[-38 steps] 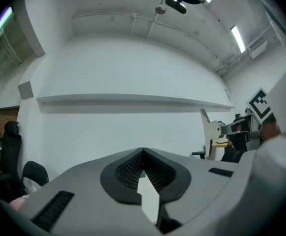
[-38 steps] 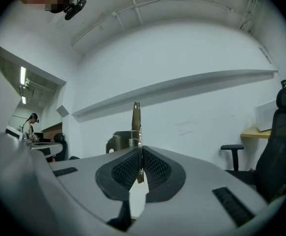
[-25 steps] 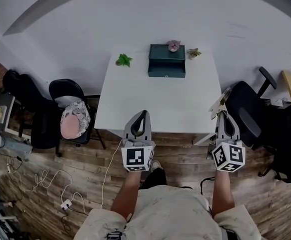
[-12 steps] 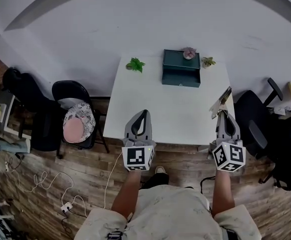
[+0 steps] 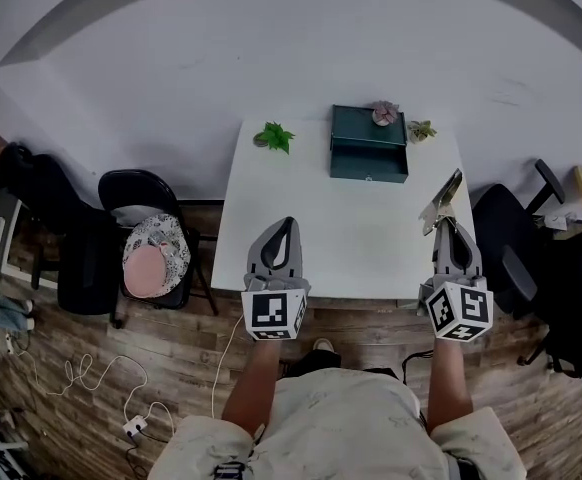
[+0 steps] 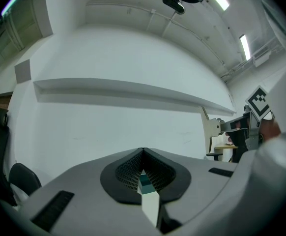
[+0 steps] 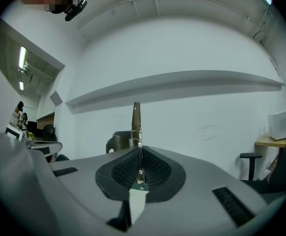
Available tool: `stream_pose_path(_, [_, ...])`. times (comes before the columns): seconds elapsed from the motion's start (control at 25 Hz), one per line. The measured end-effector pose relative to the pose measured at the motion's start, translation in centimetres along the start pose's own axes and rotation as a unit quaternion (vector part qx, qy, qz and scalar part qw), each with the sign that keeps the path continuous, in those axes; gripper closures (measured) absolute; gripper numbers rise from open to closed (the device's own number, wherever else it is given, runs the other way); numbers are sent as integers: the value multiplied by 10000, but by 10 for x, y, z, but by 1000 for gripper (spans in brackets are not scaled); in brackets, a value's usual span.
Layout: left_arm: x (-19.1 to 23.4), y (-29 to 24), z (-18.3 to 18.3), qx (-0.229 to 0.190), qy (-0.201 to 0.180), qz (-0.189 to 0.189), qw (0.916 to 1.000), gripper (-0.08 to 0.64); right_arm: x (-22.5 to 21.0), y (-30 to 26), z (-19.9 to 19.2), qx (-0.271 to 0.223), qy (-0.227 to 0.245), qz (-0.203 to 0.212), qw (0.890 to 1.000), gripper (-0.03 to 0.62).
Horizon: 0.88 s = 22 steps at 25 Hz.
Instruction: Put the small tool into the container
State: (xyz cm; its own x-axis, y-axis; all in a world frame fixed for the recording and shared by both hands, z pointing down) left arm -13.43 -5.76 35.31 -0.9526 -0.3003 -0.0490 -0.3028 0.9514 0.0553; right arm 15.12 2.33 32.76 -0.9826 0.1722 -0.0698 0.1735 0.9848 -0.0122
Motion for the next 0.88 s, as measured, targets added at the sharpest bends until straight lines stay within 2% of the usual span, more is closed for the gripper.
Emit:
stream_pose_path(0.52, [11,-21,6,-80,-79,-139,9998,555,2,-16,4,-40,104,-111,9999,578])
stream_pose_path(0.88, [3,-44,-2,-5,-239,-174,9996,555,-25,-37,-13,-55,-140,-200,9997,578])
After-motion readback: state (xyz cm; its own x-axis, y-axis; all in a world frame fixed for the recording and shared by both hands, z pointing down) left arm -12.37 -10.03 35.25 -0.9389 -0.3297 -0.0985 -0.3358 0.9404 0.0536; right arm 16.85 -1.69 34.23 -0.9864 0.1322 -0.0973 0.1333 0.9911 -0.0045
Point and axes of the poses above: the fingertips, and each gripper's own axes: y backward along the fingers, x to its left, z out of its top, the point moved 4 cm from there along y, backward along the fingers, and after that the axes turned 14 degrees about z, right-handed, at the moved point
